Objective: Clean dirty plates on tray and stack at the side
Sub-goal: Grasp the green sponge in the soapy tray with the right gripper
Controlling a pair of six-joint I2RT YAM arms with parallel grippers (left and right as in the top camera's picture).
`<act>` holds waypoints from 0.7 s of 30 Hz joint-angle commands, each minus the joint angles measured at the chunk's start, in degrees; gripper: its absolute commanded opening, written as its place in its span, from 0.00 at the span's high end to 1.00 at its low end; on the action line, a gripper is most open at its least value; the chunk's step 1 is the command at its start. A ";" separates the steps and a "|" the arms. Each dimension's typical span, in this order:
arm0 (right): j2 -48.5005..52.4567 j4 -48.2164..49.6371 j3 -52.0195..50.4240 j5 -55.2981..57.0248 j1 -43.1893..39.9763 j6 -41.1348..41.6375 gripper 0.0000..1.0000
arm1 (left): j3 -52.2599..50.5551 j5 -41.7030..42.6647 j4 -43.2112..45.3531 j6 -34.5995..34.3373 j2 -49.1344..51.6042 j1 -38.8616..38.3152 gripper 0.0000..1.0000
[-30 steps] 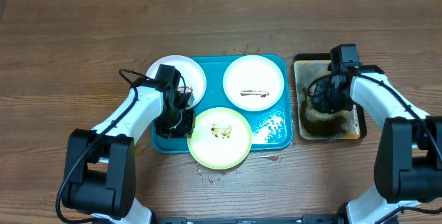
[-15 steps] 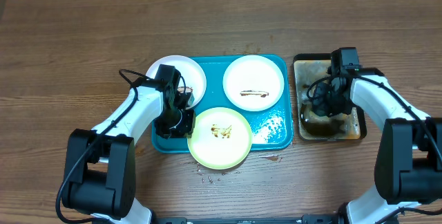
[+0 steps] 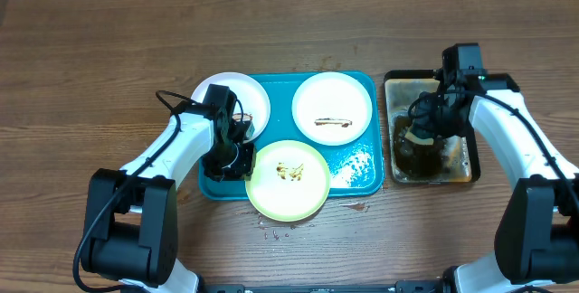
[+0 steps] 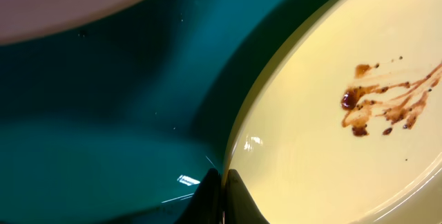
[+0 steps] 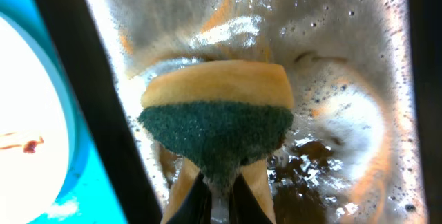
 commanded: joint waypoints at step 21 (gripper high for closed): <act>-4.11 -1.29 2.62 -2.49 0.28 0.00 0.96 | 1.07 -0.37 0.07 -0.59 0.37 -0.17 0.96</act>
